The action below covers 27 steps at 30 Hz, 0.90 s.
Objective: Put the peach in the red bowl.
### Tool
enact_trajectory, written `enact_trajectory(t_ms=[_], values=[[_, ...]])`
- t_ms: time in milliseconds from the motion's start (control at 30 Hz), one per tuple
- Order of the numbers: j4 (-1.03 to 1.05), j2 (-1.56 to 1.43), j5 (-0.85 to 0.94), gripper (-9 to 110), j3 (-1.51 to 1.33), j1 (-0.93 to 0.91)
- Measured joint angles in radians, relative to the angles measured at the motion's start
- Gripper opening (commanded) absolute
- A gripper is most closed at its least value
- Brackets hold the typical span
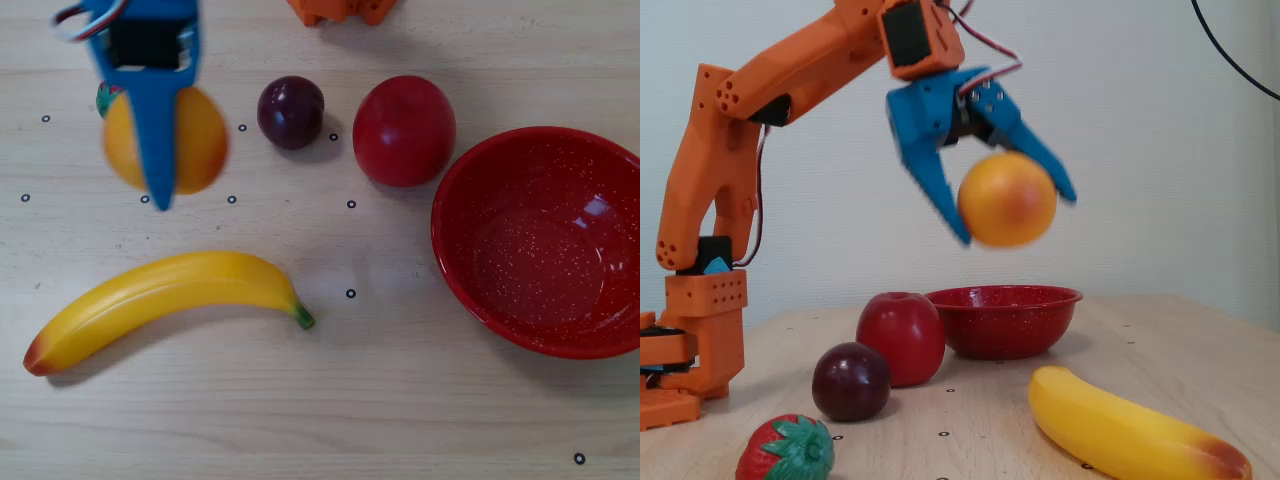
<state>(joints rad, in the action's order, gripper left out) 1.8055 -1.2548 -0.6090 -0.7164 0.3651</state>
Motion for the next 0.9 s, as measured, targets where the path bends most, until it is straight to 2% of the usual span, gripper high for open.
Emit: enact_trajectory(t_ms=[500,733,900], values=[[0.002,-0.212,0.456,0,0.0,-0.571],[0.002,-0.189,0.601,0,-0.044,-0.788],[0.002,-0.018,0.632,0,-0.044,-0.856]])
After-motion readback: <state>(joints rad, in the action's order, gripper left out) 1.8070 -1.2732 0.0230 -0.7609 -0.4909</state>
